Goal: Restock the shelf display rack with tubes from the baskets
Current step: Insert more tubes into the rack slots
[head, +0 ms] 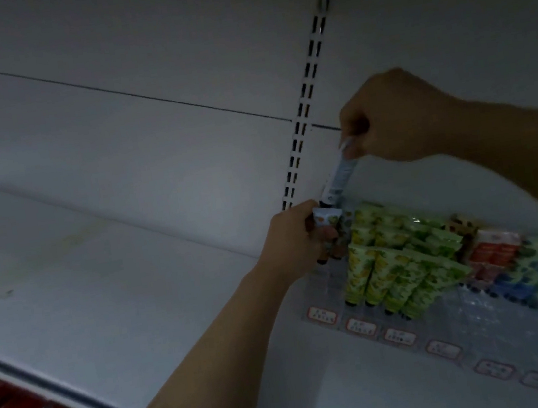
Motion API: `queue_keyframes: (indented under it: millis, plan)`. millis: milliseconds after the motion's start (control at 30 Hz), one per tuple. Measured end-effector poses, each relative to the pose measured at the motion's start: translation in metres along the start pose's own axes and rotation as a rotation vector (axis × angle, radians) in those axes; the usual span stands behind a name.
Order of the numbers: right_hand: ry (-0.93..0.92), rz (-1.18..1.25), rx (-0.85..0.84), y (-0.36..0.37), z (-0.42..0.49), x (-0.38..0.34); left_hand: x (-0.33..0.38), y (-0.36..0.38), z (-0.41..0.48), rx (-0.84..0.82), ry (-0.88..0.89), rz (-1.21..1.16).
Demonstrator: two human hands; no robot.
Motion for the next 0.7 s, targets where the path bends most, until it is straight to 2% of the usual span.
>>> queue_keyframes:
  millis: [100,233,367,567,633,700]
  plan:
    - [0.003,0.06,-0.057,-0.012,-0.003,0.001,-0.001,0.0,0.002,-0.005,-0.007,-0.014]
    - [0.096,0.183,0.011,-0.01,-0.02,0.011,-0.001,0.001,0.002,-0.045,-0.023,-0.032]
    - [0.242,0.371,-0.017,-0.002,-0.031,0.023,0.0,0.002,0.004,-0.078,-0.026,0.011]
    - [0.333,0.443,0.081,-0.009,-0.035,0.043,-0.009,0.007,0.004,-0.08,-0.073,-0.058]
    - [0.348,0.526,0.028,-0.006,-0.036,0.046,-0.008,0.007,0.003,-0.082,-0.061,-0.084]
    - [0.342,0.472,-0.09,0.005,-0.039,0.046,-0.006,0.005,0.003,-0.079,-0.035,-0.076]
Point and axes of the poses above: each hand's wrist, its own z-axis towards the middle knuckle, its own y-axis out of the palm, x = y × z, the point moved 9 cm from there along z, towards the middle knuckle, and after that the axes turned 11 degrees about x, right-handed, at the moved point
